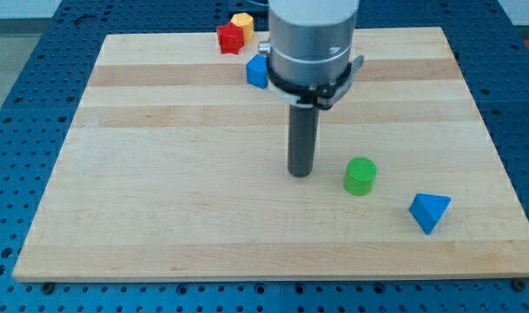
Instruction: Slide the green circle closer to the blue triangle
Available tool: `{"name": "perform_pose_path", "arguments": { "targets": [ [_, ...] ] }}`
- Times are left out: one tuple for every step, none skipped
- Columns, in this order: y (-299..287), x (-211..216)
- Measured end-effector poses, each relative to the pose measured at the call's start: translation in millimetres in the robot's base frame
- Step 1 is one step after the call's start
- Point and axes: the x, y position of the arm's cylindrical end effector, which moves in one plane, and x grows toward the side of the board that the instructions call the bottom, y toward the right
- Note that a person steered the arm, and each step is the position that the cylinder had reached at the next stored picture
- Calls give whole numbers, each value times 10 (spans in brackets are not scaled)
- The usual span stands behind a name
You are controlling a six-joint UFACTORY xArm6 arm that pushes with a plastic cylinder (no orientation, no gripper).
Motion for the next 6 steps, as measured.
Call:
{"name": "perform_pose_path", "arguments": {
  "targets": [
    [54,154],
    [316,144],
    [512,129],
    [721,56],
    [1036,-91],
    [1139,-165]
  ]
}}
